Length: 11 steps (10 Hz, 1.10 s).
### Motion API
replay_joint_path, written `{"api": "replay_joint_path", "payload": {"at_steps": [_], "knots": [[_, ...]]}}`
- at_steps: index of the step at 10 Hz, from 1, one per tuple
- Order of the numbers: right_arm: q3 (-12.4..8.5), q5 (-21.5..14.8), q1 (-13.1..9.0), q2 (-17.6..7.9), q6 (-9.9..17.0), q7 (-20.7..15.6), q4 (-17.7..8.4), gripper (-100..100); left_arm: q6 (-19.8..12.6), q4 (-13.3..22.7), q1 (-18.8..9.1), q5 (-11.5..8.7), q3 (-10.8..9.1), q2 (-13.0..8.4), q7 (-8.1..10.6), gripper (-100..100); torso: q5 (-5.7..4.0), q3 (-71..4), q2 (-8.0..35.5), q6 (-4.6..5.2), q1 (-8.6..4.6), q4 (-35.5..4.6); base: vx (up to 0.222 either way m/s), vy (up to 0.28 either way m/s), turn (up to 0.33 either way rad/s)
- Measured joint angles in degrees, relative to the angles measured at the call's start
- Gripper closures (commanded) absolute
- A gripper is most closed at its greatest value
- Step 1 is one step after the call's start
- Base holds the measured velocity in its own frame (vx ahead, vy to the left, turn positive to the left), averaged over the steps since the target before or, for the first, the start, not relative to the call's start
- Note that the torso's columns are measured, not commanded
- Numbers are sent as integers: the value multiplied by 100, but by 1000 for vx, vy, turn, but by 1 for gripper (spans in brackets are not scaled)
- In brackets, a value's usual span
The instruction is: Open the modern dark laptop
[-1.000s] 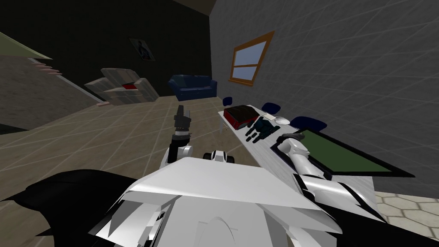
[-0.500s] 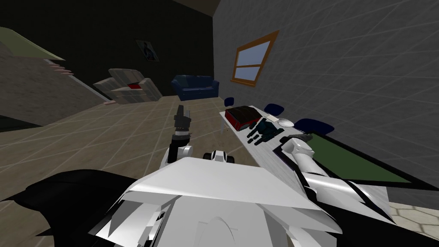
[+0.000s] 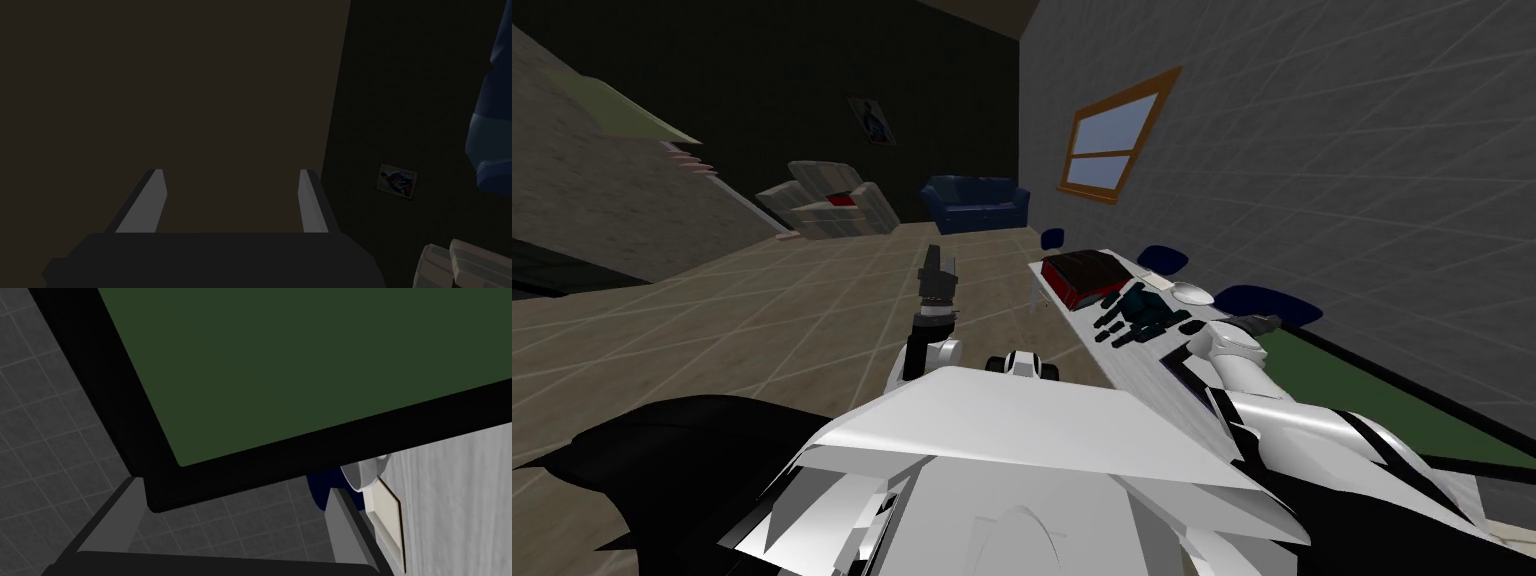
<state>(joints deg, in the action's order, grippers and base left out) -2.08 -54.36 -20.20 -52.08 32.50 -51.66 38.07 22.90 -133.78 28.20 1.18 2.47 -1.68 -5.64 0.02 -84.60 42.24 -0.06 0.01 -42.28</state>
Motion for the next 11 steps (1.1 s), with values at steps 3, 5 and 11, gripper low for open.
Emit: {"api": "replay_joint_path", "payload": {"at_steps": [3, 5, 11], "knots": [[-279, -529, 289, 257, -341, 523, 131, -100, 0, 0, 1, 0, 0, 0, 0, 0, -4, -11, -17, 9, -5, 7, 105, -10, 84], [-640, -701, 503, 291, -421, 544, 414, -100, 0, 0, 0, 0, 0, 0, 0, 0, 1, 22, 36, 9, 5, -10, 43, -1, 66], [-1435, -1540, 965, 604, -833, 1144, 771, -100, 0, 0, 0, 0, 0, 0, 0, 0, -3, 11, 16, 6, -2, -4, 43, -3, 38]]}}
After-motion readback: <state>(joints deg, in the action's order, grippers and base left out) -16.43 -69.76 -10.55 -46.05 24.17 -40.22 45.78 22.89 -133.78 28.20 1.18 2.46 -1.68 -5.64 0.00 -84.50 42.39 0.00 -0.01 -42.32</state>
